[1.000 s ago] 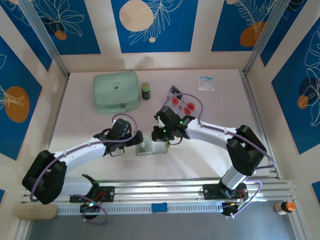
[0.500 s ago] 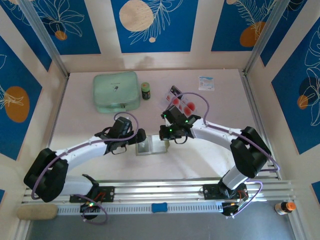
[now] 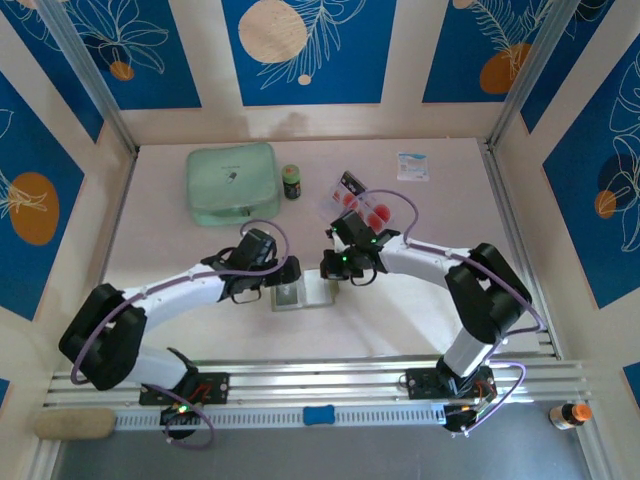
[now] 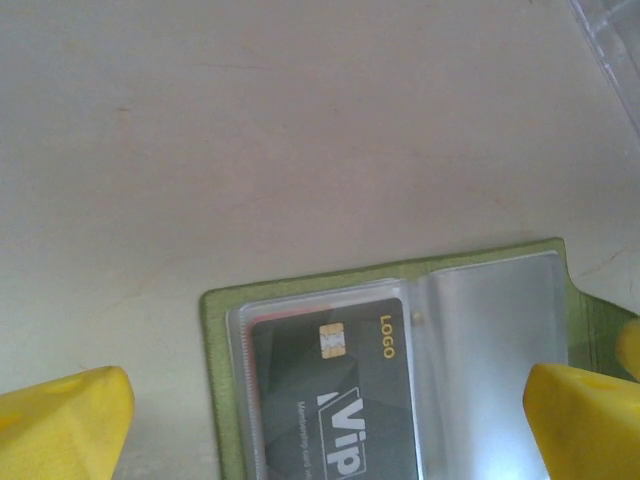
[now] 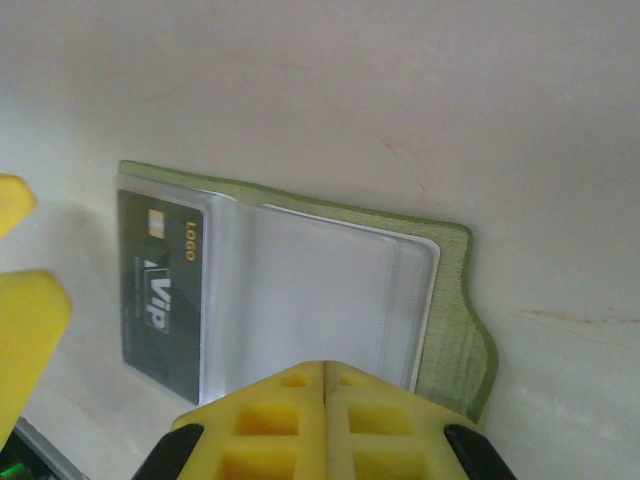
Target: Put the credit cards into the card holder
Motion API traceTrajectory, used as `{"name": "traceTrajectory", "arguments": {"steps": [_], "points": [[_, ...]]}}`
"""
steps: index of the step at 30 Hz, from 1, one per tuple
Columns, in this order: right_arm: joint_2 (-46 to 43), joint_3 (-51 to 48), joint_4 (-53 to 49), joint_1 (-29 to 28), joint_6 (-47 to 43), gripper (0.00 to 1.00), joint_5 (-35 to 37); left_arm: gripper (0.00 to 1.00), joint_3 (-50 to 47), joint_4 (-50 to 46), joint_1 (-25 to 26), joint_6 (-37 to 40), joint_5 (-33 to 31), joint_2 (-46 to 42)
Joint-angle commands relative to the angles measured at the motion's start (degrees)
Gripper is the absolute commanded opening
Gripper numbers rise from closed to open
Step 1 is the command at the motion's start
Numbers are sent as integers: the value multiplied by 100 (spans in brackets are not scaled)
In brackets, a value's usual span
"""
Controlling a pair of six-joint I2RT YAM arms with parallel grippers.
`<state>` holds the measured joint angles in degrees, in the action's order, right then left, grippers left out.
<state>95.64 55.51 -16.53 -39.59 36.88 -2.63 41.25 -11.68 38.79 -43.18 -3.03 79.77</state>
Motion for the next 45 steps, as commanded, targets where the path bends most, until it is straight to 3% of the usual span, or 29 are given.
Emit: {"name": "traceTrajectory", "arguments": {"steps": [1, 10, 30, 45], "points": [[212, 214, 46, 56, 48, 0, -186, 100, 206, -356, 197, 172, -304, 98], [602, 284, 166, 215, -15, 0, -392, 100, 251, -375, 479, 205, -454, 399], [1045, 565, 276, -13, 100, 0, -756, 100, 243, -309, 534, 283, -506, 452], [618, 523, 126, 189, -22, 0, -624, 100, 243, -273, 534, 285, -464, 461]]}}
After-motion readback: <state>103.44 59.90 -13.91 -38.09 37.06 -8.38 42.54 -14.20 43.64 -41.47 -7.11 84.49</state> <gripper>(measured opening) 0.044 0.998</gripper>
